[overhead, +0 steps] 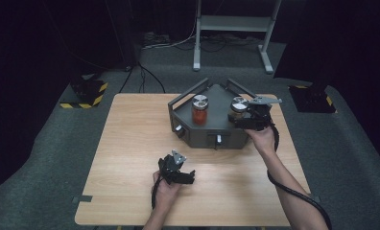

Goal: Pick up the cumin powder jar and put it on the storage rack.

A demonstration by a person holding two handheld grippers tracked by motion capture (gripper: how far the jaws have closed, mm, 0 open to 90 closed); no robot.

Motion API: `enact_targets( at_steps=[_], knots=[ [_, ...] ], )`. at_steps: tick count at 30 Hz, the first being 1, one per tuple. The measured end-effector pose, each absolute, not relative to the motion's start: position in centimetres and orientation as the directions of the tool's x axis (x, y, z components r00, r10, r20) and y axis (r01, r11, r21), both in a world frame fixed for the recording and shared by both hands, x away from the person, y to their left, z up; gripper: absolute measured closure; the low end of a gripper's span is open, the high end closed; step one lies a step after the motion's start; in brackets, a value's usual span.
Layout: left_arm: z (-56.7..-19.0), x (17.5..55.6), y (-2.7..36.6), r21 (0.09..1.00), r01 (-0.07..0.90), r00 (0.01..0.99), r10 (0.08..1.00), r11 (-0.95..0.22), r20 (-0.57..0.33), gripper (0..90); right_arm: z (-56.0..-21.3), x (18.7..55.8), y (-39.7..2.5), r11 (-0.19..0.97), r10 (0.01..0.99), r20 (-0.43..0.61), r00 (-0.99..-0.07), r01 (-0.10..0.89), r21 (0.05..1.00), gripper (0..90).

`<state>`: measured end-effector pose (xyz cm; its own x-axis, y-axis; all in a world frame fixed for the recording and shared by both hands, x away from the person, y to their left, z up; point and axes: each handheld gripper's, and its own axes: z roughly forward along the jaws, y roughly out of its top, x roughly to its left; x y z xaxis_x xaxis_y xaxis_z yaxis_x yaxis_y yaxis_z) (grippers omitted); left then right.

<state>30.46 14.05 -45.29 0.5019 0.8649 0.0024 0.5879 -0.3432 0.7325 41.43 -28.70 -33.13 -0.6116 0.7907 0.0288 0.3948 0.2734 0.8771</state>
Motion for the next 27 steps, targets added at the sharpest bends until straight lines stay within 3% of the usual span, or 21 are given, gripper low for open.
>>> enact_targets(
  at_steps=[27],
  knots=[
    [-45.3,30.5,14.0,0.733,0.588,0.502,0.865,-0.343,0.002,3.2,-33.6,38.8,-30.9,0.291,0.799,0.005,-0.601,0.395,0.871,15.8]
  ],
)
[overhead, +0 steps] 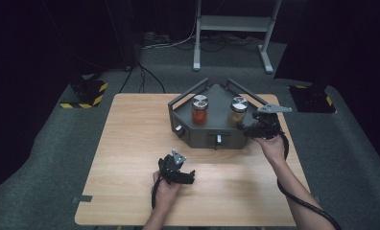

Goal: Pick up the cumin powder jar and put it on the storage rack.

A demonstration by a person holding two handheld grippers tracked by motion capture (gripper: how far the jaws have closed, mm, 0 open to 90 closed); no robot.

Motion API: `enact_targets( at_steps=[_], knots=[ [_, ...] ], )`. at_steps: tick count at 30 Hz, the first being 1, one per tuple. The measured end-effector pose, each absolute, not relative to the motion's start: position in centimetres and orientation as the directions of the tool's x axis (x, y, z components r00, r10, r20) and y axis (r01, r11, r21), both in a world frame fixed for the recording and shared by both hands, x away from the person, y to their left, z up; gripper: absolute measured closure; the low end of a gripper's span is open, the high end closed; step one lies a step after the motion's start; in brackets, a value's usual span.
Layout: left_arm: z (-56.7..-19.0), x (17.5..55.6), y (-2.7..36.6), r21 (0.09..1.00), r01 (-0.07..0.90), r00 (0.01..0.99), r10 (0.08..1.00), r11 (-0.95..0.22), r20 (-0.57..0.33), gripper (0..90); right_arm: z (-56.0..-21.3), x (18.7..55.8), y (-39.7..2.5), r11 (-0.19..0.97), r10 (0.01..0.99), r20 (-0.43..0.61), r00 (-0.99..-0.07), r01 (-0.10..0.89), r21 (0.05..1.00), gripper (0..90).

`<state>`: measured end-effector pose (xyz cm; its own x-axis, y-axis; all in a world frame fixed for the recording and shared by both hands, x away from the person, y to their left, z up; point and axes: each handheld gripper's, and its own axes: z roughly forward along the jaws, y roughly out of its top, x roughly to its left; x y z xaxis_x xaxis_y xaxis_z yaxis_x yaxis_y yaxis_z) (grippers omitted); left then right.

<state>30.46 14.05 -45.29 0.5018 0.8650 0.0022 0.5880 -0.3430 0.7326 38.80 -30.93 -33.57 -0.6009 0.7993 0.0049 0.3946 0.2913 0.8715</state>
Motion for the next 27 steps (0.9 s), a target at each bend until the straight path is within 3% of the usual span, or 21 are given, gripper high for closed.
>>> enact_targets(
  at_steps=[27],
  knots=[
    [-45.3,30.5,14.0,0.732,0.588,0.502,0.865,-0.344,0.003,3.2,-35.6,34.6,-32.2,0.295,0.802,-0.012,-0.597,0.379,0.877,17.5]
  ],
)
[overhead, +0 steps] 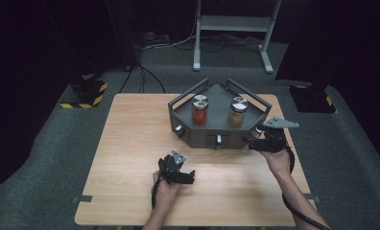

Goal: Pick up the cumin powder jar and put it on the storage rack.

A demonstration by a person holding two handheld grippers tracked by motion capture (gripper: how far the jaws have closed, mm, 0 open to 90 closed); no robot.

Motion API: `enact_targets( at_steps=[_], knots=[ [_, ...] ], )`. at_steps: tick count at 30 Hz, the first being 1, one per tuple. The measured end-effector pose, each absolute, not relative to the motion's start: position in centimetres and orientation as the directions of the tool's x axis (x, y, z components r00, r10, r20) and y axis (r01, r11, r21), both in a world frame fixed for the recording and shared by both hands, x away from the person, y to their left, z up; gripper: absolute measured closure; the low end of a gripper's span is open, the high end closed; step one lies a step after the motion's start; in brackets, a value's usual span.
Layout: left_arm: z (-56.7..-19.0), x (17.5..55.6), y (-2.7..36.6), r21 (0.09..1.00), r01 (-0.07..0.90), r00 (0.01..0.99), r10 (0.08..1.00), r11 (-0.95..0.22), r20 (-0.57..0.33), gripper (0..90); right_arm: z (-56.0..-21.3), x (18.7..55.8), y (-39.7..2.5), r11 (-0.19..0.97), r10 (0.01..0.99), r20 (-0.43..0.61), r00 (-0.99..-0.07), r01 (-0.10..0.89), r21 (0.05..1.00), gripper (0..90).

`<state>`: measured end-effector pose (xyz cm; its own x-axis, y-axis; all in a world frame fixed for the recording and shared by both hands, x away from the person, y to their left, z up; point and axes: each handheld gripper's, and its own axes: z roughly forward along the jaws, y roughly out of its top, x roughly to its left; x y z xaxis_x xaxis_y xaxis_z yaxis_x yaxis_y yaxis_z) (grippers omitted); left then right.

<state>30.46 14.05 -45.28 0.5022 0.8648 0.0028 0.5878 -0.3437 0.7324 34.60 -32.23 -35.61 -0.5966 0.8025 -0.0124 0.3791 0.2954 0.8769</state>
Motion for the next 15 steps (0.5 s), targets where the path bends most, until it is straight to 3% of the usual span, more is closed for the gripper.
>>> enact_targets(
  at_steps=[15],
  knots=[
    [-45.3,30.5,14.0,0.733,0.588,0.502,0.865,-0.343,0.002,3.2,-38.5,32.5,-32.7,0.299,0.810,0.010,-0.586,0.428,0.853,17.3]
  ],
)
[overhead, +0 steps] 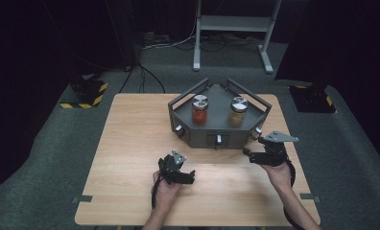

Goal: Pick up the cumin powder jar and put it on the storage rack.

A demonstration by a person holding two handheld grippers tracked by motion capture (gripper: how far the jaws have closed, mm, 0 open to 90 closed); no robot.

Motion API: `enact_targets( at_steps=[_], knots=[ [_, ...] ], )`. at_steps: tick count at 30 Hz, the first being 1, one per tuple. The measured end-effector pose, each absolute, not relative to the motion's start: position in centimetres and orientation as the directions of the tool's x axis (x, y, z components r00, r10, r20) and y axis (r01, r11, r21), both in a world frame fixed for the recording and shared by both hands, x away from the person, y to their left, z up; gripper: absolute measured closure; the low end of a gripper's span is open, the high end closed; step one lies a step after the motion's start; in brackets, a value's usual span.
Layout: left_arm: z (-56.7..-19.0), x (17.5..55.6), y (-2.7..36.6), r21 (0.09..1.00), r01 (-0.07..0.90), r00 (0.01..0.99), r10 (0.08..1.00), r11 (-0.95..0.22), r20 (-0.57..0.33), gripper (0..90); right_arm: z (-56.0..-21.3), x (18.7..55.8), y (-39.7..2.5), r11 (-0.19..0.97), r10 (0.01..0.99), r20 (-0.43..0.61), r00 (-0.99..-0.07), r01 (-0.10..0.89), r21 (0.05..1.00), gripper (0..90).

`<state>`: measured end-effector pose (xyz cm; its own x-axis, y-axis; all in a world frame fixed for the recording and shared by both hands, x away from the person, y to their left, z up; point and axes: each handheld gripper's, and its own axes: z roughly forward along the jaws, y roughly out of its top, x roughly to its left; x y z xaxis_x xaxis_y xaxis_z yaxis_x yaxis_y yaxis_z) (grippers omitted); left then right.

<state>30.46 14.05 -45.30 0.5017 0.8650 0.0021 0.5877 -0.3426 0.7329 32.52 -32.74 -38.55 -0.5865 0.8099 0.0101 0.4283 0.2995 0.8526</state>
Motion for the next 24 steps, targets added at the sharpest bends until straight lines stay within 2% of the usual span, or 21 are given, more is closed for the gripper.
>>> enact_targets(
  at_steps=[13,24],
  knots=[
    [-45.3,30.5,14.0,0.733,0.588,0.502,0.865,-0.343,0.002,3.2,-41.9,31.1,-32.6,0.305,0.835,0.027,-0.550,0.503,0.809,17.3],
    [-45.3,30.5,14.0,0.733,0.588,0.502,0.865,-0.343,0.002,3.2,-43.6,30.4,-31.7,0.343,0.846,-0.009,-0.533,0.530,0.775,16.6]
  ],
)
